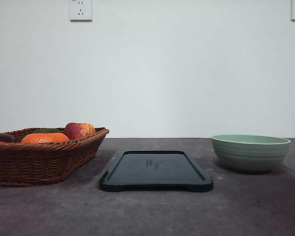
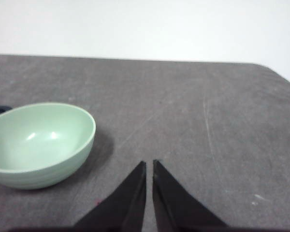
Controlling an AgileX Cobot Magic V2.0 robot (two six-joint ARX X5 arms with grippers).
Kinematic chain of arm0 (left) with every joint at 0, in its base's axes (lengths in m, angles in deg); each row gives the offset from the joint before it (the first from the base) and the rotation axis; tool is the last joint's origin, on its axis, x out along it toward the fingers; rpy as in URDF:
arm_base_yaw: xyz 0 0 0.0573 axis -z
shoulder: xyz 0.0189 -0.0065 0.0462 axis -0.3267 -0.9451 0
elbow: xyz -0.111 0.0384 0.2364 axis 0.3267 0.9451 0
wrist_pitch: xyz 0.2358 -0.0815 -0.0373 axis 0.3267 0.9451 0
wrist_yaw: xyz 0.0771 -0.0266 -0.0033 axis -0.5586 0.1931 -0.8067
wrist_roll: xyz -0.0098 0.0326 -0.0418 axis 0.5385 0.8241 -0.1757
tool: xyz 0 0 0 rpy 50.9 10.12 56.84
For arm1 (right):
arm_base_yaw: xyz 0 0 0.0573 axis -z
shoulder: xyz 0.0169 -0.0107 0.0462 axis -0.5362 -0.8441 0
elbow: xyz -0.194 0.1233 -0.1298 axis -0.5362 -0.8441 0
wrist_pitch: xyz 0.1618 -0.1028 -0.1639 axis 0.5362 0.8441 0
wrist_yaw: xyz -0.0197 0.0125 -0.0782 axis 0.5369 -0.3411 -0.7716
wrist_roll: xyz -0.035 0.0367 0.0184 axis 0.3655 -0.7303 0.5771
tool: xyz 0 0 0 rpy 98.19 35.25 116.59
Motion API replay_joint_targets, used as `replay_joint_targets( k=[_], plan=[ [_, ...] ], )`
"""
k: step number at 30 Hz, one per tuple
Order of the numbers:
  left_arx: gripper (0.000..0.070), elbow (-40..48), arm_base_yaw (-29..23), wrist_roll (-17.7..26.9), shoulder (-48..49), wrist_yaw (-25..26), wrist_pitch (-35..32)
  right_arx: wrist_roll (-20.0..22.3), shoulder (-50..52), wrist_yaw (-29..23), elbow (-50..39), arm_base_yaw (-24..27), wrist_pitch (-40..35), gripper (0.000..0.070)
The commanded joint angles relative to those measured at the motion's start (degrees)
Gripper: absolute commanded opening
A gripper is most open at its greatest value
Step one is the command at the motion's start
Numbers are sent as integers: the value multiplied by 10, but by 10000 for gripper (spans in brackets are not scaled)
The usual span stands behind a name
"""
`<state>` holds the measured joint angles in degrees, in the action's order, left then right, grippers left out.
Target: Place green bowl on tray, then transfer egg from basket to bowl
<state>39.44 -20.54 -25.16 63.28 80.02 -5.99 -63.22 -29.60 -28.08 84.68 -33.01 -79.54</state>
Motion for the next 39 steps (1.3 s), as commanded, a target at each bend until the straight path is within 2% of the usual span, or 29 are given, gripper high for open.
replay_joint_targets(
  k=[1, 4, 8, 10, 12, 14, 17, 20, 24, 27, 32, 39],
  plan=[
    [0, 11, 0, -57, 1, 0, -5, -16, -1, 2, -2, 0, -8, 16],
    [0, 11, 0, -140, 1, 0, -3, -55, -1, 5, -2, 0, -7, 16],
    [0, 11, 0, -307, 1, 0, -5, -170, -1, 4, -2, 0, -11, 9],
    [0, 11, 0, -329, 1, 0, -8, -228, -1, 5, -1, 0, -15, 9],
    [0, 11, 0, -328, 1, 0, -24, -255, -1, 16, -1, 0, -24, 9],
    [0, 11, 0, -314, 1, 0, -60, -255, -1, 24, -1, 0, -43, 9],
    [0, 11, 0, -259, 1, 0, -125, -242, -1, 38, -1, 0, -81, 9],
    [0, 7, 0, -214, 1, -1, -153, -238, -1, 48, 0, 0, -117, 9],
    [1, -19, 0, -213, -10, -3, -133, -231, -4, 49, 15, 0, -115, 8],
    [0, -57, 0, -209, -38, -3, -90, -224, -19, 49, 40, 0, -95, 8],
    [0, -128, 0, -155, -106, -2, -47, -190, -72, 69, 92, 0, -74, 9],
    [0, -249, 0, -105, -220, 10, 38, -150, -155, 108, 161, 0, -60, 8]
  ],
)
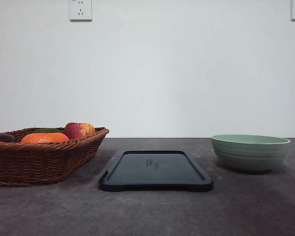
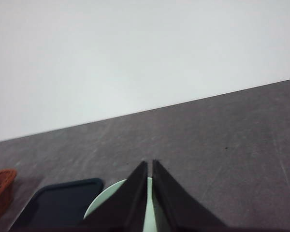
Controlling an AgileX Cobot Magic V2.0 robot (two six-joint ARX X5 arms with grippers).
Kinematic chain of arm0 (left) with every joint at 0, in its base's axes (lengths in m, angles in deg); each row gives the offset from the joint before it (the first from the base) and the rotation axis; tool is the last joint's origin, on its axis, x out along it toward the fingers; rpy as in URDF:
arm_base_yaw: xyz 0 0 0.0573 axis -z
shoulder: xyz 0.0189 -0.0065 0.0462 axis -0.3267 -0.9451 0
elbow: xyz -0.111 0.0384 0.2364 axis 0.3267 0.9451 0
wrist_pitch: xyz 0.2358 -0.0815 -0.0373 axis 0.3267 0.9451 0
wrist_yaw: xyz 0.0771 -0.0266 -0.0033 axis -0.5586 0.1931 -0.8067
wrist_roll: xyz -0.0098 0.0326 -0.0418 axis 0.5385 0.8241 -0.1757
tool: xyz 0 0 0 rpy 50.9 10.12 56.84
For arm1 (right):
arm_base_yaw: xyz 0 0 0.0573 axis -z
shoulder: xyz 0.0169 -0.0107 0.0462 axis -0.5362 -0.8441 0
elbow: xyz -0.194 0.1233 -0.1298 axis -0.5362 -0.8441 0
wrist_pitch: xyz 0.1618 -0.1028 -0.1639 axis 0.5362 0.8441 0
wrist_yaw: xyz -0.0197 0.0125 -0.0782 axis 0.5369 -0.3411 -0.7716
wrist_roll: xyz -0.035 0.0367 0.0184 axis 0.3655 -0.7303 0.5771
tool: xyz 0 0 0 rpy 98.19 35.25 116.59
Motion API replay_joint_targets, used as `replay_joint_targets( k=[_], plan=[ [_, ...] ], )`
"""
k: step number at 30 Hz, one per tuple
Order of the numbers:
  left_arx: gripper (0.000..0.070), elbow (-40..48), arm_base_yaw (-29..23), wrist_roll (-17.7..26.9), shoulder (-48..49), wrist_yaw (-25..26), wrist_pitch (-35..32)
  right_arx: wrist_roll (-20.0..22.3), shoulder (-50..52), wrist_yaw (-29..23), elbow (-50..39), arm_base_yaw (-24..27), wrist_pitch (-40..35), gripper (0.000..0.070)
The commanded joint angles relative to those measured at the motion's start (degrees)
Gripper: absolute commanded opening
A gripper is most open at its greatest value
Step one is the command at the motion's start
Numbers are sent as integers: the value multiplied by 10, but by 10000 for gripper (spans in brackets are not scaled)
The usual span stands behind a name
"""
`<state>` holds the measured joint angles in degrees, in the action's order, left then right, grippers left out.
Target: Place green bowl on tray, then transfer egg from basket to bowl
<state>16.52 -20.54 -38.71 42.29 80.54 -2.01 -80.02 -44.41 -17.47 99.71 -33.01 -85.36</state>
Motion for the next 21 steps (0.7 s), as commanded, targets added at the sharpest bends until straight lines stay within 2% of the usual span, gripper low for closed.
replay_joint_targets(
  k=[1, 5, 13, 21],
  plan=[
    [0, -34, 0, 42, -25, 10, 6, 20, -21, 2, 23, 0, 6, 8],
    [0, -92, 0, 73, -89, 34, 25, 44, -78, 5, 68, 0, 51, 9],
    [0, -179, 1, 99, -210, 49, 74, 112, -211, 33, 157, 0, 134, 9],
    [0, -263, 15, 148, -311, 49, 150, 123, -344, 33, 246, 0, 189, 9]
  ],
)
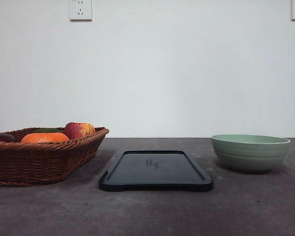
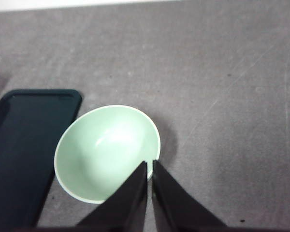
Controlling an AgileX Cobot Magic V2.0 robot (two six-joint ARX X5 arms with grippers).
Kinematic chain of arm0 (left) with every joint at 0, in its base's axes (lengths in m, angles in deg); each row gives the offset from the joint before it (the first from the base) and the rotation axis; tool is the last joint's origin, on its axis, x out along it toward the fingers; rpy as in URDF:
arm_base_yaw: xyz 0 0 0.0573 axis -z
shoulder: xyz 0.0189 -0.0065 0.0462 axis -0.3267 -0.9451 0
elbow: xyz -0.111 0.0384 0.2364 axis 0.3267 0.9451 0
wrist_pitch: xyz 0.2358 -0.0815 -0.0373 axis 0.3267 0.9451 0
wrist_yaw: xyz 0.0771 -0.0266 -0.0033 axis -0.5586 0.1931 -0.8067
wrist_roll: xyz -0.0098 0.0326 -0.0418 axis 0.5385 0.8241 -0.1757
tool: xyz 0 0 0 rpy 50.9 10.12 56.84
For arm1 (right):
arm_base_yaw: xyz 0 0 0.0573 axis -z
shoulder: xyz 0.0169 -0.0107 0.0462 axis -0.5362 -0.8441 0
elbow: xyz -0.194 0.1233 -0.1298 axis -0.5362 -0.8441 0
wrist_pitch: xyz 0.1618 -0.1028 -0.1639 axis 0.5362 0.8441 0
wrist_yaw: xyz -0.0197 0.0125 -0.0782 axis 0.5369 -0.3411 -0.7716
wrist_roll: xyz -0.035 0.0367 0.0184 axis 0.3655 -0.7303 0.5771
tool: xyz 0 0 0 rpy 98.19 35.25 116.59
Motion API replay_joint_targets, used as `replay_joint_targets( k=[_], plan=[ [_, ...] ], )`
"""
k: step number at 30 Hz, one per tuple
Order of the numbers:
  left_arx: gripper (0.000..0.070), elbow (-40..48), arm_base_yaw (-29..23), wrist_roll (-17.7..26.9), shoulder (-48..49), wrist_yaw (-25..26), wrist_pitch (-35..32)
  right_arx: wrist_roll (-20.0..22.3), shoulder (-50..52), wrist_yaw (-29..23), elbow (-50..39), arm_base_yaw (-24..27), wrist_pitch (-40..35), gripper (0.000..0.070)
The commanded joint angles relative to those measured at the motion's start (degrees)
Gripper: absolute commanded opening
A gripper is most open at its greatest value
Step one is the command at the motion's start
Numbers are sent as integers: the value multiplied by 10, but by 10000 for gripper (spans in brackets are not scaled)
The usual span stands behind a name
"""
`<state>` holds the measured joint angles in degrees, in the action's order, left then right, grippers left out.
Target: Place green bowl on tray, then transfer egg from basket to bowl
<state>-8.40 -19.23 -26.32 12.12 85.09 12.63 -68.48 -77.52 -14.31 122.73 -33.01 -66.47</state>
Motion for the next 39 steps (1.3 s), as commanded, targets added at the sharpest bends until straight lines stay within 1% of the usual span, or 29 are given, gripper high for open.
replay_joint_targets(
  k=[1, 5, 10, 12, 15, 16, 17, 18, 19, 20, 21, 24, 27, 33, 36, 39],
  plan=[
    [0, -25, 4, 31, -20, 4, 16, 7, -25, 2, 25, 0, 5, 9],
    [0, -69, 15, 56, -67, 4, 68, 9, -83, 2, 79, 0, 40, 9],
    [0, -120, 25, 81, -114, 4, 123, 23, -133, 2, 130, 0, 78, 9],
    [0, -135, 30, 90, -126, 4, 136, 27, -143, 2, 141, 0, 80, 9],
    [5, -142, 33, 91, -130, 4, 137, 31, -147, 2, 144, 0, 76, 13],
    [50, -143, 33, 91, -130, 4, 137, 32, -147, 2, 144, 0, 78, 43],
    [119, -143, 33, 91, -130, 4, 137, 33, -147, 1, 144, 0, 80, 107],
    [205, -143, 33, 91, -130, 4, 138, 34, -147, 1, 144, 0, 84, 193],
    [280, -143, 33, 91, -130, 4, 140, 33, -147, 0, 144, 0, 87, 260],
    [316, -143, 33, 91, -130, 4, 143, 33, -147, 0, 144, 0, 89, 299],
    [321, -143, 33, 91, -130, 4, 145, 33, -147, 0, 144, 0, 92, 319],
    [321, -143, 33, 91, -130, 4, 147, 27, -148, 0, 148, 0, 110, 324],
    [321, -143, 33, 90, -130, 4, 147, 21, -158, 0, 173, 0, 155, 324],
    [321, -143, 33, 91, -130, 4, 146, 32, -219, 0, 272, 0, 284, 324],
    [321, -143, 33, 90, -130, 4, 146, 34, -263, 0, 321, 0, 327, 324],
    [321, -143, 33, 85, -130, 4, 146, 38, -304, 0, 356, 0, 352, 321]
  ],
)
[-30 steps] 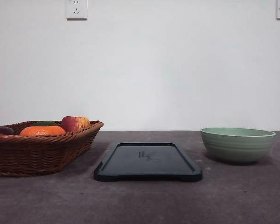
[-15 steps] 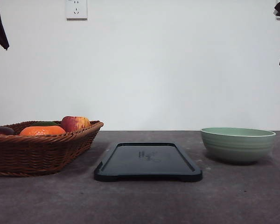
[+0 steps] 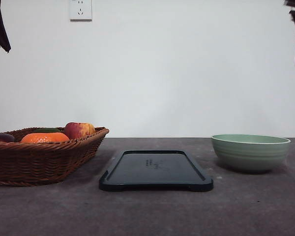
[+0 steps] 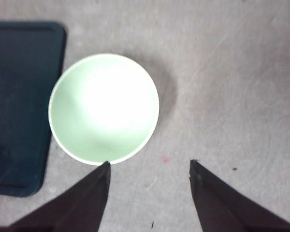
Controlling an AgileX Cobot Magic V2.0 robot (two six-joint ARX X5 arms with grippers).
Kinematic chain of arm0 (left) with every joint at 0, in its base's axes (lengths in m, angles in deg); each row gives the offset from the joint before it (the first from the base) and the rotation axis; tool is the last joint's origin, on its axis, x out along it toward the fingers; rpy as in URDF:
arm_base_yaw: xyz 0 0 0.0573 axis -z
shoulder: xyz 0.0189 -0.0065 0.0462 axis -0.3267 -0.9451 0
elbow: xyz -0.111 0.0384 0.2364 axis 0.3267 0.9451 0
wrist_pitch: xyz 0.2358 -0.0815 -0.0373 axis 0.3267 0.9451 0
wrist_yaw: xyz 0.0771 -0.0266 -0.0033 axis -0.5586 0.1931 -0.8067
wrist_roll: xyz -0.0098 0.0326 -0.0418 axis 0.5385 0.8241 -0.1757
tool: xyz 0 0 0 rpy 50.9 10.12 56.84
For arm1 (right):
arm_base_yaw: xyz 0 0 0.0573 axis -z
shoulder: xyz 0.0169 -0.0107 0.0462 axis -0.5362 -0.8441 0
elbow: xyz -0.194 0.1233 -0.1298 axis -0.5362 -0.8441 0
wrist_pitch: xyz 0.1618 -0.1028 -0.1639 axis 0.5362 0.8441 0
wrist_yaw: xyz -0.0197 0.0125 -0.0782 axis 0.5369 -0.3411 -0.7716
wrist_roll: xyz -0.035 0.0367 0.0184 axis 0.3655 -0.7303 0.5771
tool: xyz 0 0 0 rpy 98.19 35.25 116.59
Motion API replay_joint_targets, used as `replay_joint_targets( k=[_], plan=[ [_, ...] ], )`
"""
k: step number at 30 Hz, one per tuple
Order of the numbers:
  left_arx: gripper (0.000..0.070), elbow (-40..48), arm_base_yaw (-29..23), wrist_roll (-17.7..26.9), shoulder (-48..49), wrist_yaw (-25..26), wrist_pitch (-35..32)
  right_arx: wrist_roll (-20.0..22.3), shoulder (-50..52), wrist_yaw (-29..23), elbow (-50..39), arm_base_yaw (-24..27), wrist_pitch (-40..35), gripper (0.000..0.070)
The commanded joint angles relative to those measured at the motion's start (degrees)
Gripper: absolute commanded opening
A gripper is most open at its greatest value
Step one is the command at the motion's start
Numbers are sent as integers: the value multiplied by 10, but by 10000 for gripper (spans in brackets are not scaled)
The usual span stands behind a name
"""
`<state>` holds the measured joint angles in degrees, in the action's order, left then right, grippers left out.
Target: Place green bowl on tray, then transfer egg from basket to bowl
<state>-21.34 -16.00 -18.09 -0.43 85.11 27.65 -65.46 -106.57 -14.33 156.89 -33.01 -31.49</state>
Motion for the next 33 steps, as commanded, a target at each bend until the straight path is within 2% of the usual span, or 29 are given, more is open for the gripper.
replay_joint_targets(
  k=[1, 10, 23, 24, 26, 28, 33],
  plan=[
    [321, -14, 1, 0, -4, 4, -4, 11, -28, 0, 23, 0, 7, 320],
    [321, -14, 1, -4, -4, 4, -5, 34, -134, 0, 45, -1, -14, 319],
    [321, -14, 1, -4, -4, 4, -8, 35, -223, 0, 45, -17, -54, 314],
    [321, -14, 1, -4, -4, 4, -8, 35, -228, 0, 45, -18, -57, 307],
    [321, -14, 1, -4, -4, 4, -8, 34, -237, 0, 45, -20, -62, 238],
    [321, -14, 1, -4, -4, 4, -9, 34, -244, 0, 45, -20, -65, 203],
    [321, -14, 1, -4, -4, 4, -8, 34, -260, 0, 45, -20, -68, 194]
  ],
)
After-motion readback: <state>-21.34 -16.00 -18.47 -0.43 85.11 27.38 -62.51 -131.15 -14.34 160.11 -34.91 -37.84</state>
